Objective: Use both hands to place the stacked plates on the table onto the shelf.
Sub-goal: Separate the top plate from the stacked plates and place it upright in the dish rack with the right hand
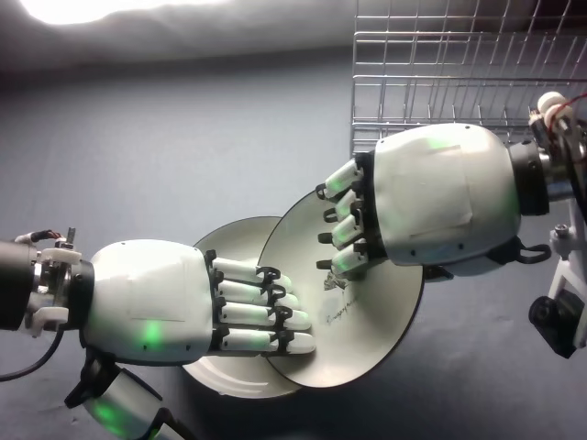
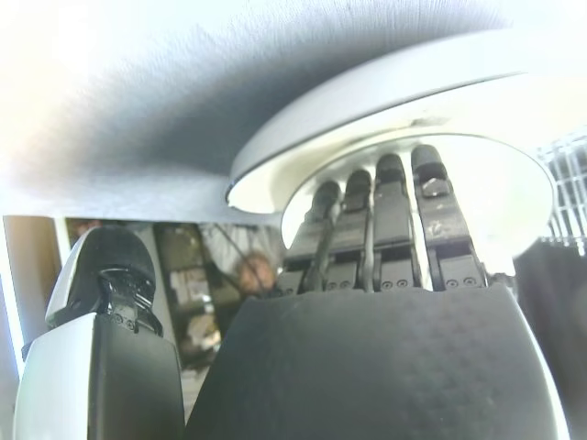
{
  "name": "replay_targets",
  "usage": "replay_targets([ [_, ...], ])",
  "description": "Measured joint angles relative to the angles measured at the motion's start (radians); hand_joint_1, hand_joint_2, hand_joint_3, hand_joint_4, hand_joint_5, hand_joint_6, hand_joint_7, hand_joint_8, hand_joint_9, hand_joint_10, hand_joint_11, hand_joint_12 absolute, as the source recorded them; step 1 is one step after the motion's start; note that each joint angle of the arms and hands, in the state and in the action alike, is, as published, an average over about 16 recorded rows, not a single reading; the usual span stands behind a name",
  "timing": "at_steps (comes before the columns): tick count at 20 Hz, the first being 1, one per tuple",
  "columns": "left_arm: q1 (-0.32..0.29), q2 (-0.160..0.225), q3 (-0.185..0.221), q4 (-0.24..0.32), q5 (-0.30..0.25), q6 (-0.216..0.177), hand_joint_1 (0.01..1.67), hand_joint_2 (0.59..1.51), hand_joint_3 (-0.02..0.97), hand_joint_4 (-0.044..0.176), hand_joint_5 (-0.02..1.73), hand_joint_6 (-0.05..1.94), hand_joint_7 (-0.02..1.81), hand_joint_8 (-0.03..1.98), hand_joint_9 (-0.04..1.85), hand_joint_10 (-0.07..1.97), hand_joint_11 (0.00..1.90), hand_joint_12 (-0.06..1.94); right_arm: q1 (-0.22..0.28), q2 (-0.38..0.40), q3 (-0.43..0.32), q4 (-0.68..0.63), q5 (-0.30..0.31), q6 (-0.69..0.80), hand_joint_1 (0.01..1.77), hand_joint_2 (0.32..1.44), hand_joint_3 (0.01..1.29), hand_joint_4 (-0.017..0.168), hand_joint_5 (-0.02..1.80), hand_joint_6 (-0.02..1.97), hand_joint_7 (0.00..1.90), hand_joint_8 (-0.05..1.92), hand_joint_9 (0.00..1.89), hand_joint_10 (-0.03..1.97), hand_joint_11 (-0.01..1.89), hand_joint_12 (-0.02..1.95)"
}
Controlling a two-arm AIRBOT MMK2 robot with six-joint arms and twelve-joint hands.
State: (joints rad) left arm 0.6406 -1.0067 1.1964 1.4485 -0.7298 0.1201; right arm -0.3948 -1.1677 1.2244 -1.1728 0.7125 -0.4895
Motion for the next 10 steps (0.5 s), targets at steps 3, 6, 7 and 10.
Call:
replay_targets([
  [3,-0.027,0.028,-0.014,-0.013,0.007,-0.005,0.02,1.111,0.015,-0.007,0.03,-0.02,0.05,-0.01,0.09,0.0,0.03,0.16,0.017,0.001,-0.001,0.018,0.002,0.001,1.22,1.03,0.01,0.0,0.8,0.66,0.93,0.55,0.93,0.79,0.67,1.25],
  [6,-0.061,0.062,-0.028,-0.024,0.011,-0.01,0.02,1.112,0.015,-0.005,0.05,-0.01,0.07,-0.01,0.09,0.0,0.02,0.17,0.033,0.001,-0.002,0.029,0.004,0.003,1.23,1.02,0.01,-0.001,0.82,0.81,0.96,0.69,0.96,0.91,0.74,1.21],
  [7,-0.072,0.075,-0.032,-0.028,0.013,-0.012,0.02,1.112,0.015,-0.004,0.05,-0.01,0.07,0.0,0.09,0.0,0.02,0.18,0.039,0.0,-0.002,0.032,0.004,0.004,1.24,1.01,0.01,-0.001,0.83,0.84,0.97,0.72,0.97,0.94,0.76,1.2],
  [10,-0.106,0.118,-0.042,-0.041,0.019,-0.017,0.02,1.113,0.015,-0.002,0.06,0.0,0.09,0.0,0.09,0.0,0.02,0.18,0.054,0.0,-0.002,0.05,0.003,0.006,1.25,1.01,0.01,-0.002,0.84,0.91,1.0,0.78,0.98,1.03,0.78,1.18],
])
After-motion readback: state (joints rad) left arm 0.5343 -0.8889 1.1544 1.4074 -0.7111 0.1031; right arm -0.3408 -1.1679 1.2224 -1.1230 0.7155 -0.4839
